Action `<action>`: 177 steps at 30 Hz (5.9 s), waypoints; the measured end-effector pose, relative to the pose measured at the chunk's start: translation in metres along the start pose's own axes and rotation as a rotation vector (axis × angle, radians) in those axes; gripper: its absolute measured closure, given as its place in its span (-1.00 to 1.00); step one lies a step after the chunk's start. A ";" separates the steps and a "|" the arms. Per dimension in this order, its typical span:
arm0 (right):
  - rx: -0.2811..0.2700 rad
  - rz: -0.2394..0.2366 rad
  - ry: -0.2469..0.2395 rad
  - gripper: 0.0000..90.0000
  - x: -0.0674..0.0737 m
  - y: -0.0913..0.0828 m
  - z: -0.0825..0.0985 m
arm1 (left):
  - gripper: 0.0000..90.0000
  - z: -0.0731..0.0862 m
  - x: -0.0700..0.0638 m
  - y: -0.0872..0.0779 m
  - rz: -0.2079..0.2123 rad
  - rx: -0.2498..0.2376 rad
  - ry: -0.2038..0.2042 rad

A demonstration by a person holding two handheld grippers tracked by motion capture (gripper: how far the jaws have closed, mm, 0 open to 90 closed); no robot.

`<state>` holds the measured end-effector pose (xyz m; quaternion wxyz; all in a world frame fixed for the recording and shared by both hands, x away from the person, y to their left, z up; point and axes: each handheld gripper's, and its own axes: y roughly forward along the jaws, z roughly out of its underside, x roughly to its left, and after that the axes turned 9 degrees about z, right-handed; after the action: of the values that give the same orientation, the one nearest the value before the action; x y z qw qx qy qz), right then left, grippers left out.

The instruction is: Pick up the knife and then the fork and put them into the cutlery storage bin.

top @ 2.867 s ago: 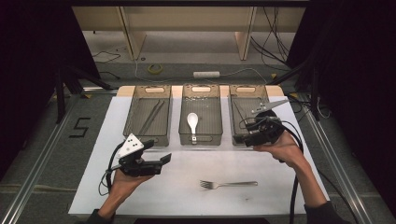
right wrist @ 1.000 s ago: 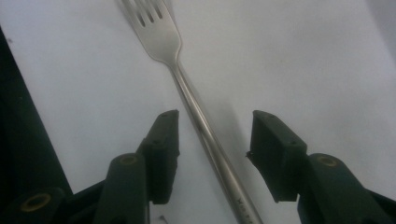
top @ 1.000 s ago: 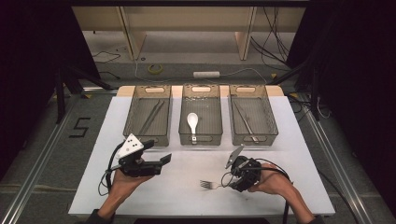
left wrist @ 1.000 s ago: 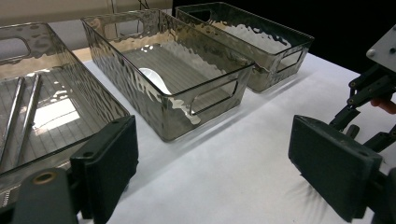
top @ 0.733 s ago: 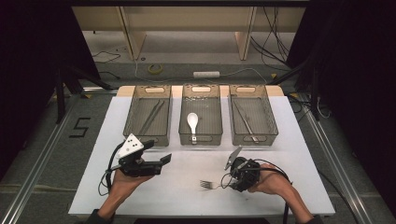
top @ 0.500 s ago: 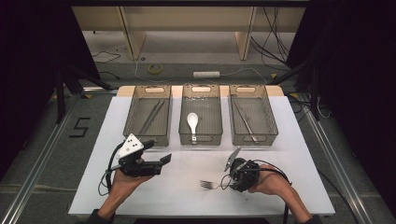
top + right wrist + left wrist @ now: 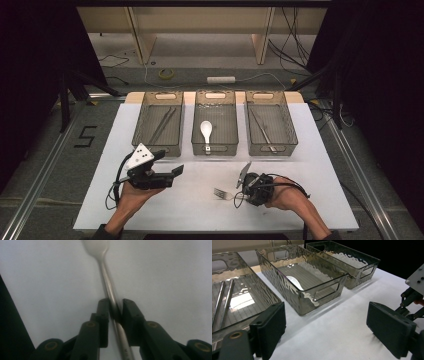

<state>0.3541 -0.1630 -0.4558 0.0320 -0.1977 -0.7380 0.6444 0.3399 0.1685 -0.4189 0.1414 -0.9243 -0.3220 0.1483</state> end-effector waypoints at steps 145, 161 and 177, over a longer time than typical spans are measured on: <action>-0.468 0.185 0.801 0.88 -0.205 -0.071 0.025 | -0.66 0.000 0.002 -0.001 0.002 -0.004 -0.003; -0.410 0.196 0.833 0.88 -0.209 -0.044 0.018 | -0.66 0.000 0.001 -0.001 0.002 -0.007 -0.004; -0.401 0.177 0.854 0.88 -0.200 -0.023 0.027 | -0.66 0.000 0.001 -0.001 0.003 -0.004 -0.002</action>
<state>0.5240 -0.2571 -0.3972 0.2387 -0.5091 -0.7489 0.3507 0.3405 0.1699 -0.4186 0.1388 -0.9249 -0.3213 0.1487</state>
